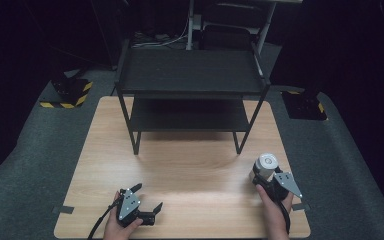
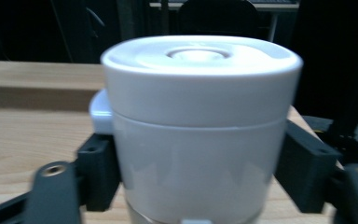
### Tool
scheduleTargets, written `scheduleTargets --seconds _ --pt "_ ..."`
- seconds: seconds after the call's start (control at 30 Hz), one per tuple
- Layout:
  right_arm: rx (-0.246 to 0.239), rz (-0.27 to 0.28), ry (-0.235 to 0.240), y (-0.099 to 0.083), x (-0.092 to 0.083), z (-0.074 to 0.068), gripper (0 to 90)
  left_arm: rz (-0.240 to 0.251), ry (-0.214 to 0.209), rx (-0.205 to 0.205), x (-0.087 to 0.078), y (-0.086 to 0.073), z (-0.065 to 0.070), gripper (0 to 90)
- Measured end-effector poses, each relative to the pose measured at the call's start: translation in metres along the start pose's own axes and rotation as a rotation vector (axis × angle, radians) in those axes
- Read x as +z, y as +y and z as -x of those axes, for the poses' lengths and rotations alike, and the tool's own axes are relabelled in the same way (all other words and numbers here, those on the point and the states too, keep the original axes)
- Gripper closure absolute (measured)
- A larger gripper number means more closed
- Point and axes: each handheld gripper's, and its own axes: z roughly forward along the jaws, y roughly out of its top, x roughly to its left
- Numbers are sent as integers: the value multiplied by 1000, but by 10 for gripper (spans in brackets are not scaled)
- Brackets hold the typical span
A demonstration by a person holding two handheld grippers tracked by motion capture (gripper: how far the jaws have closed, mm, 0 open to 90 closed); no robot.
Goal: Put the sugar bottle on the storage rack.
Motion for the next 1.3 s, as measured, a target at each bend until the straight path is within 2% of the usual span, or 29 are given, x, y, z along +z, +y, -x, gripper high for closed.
scheduleTargets --seconds 0.13,0.23,0.37,0.5,0.6,0.83,0.9,0.93,1.13,1.3 --pt "-3 13 -13 -3 0 -4 304 -1 0 -1 0 0 0 4" --pt "-3 -11 -11 4 0 -3 306 -1 -1 -2 0 0 0 4" --pt "-3 -15 -7 5 0 -3 307 -2 0 -2 0 0 0 4" --pt "-5 -29 14 11 -3 -2 307 -3 0 9 0 1 0 4" --pt "-14 -14 30 16 -8 -6 307 -5 4 5 0 1 1 4" --pt "-42 -26 69 35 -12 -21 307 -5 4 15 0 1 2 4" --pt "-48 -26 90 44 -13 -28 307 -11 4 6 0 2 1 4" --pt "-48 -26 90 44 -13 -28 307 -11 4 6 0 2 1 4" --pt "-42 -6 135 70 -11 -45 307 -10 -4 9 0 2 0 4" --pt "-41 5 154 87 -10 -52 307 -10 -7 11 0 2 -1 4"
